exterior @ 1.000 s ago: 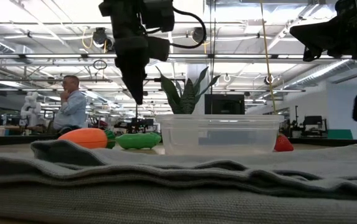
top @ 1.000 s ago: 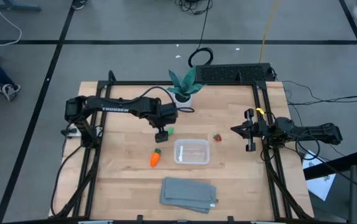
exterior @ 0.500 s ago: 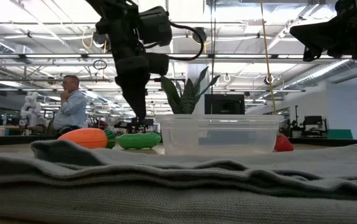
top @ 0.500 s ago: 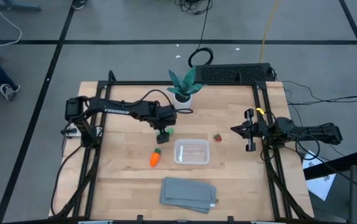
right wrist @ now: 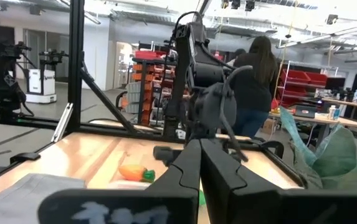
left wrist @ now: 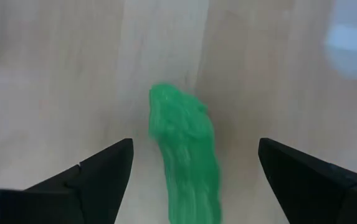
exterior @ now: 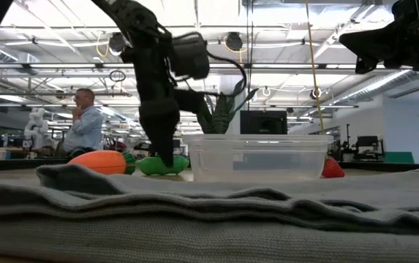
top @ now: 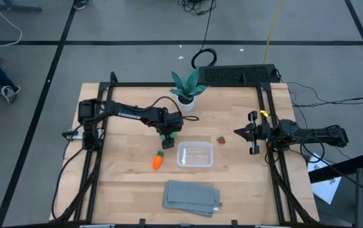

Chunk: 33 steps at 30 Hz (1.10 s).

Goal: Pick and placing Produce into tupperware
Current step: Put the green pea into the transparent container

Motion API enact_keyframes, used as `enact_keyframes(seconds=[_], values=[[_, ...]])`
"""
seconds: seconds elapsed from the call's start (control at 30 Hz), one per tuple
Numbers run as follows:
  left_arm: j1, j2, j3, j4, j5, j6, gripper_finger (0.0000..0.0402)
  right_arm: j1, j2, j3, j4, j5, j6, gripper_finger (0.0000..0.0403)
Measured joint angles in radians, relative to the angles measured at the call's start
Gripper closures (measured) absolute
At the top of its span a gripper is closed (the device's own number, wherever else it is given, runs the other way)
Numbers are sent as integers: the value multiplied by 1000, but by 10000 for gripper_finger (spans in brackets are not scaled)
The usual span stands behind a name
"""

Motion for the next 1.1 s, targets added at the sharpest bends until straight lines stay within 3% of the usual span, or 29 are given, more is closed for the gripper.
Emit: enact_keyframes(seconds=[0.2,0.5,1.1], values=[[0,53,6,-9,-4,22,55,-1,10,0,5,2,0,403],[0,36,6,-15,2,59,63,-1,11,0,5,2,-2,403],[1,32,6,-23,3,94,270,-1,11,0,5,2,0,403]])
